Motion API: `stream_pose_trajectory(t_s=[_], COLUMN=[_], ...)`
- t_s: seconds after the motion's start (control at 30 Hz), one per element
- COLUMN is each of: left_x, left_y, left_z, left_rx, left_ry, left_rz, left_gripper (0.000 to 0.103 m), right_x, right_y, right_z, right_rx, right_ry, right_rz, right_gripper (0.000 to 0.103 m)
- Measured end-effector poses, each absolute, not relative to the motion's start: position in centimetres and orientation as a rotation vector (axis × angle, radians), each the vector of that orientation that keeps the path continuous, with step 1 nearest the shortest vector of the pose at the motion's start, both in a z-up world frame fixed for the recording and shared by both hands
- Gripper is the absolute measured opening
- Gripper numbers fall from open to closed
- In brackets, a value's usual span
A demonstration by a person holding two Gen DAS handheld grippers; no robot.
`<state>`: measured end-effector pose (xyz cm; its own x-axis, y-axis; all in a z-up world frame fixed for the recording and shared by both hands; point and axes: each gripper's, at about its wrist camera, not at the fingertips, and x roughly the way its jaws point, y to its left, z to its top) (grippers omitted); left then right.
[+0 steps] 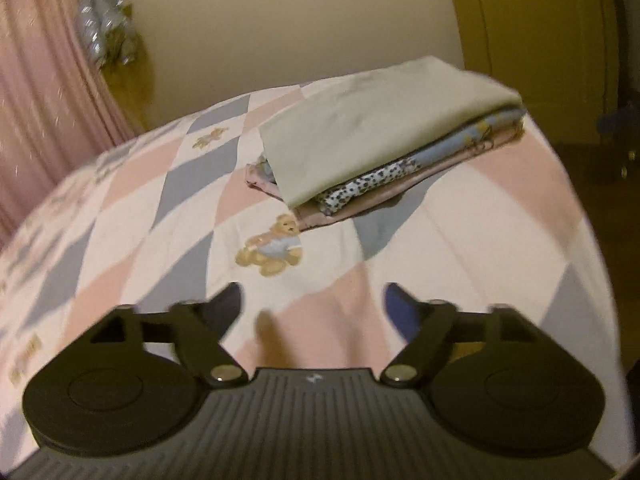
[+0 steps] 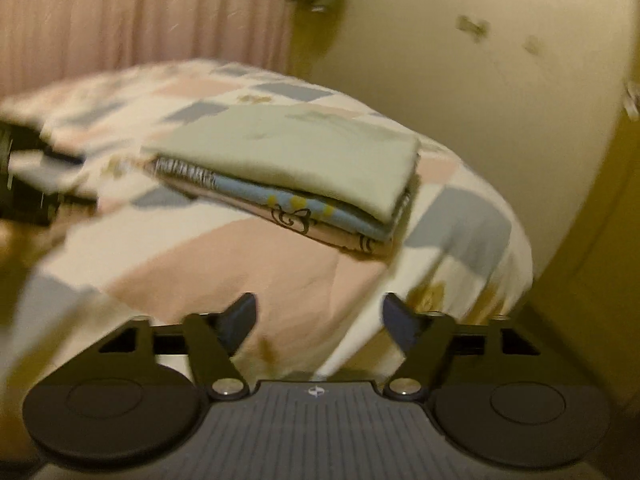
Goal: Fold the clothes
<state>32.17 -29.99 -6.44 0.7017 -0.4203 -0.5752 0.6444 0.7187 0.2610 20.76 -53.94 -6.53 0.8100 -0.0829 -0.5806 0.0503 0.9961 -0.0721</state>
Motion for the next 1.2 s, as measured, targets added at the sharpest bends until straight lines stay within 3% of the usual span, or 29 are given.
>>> stream_pose_trajectory(t_s=[0.07, 0.13, 0.57, 0.93, 1.2], left_x=[31.6, 31.2, 28.1, 24.8, 21.5], left_y=[-29.9, -30.0, -30.5, -29.9, -28.5], left_z=[-6.0, -5.7, -2.2, 0.2, 2.1], left_rx=[0.426, 0.387, 0.205, 0.090, 0.085], left_ry=[0.521, 0.540, 0.541, 0.621, 0.577], left_rz=[-0.617, -0.616, -0.584, -0.588, -0.585], left_gripper=[0.102, 0.102, 0.102, 0.102, 0.102], right_x=[20.1, 19.4, 19.2, 17.0, 14.4], right_y=[-53.9, -54.0, -53.0, -51.3, -49.8], right_z=[-6.1, -5.6, -3.2, -0.1, 2.3], right_rx=[0.024, 0.101, 0.268, 0.244, 0.185], right_ry=[0.615, 0.606, 0.659, 0.630, 0.603], right_rz=[-0.094, -0.117, -0.149, -0.175, -0.211], right_gripper=[0.095, 0.101, 0.101, 0.101, 0.101])
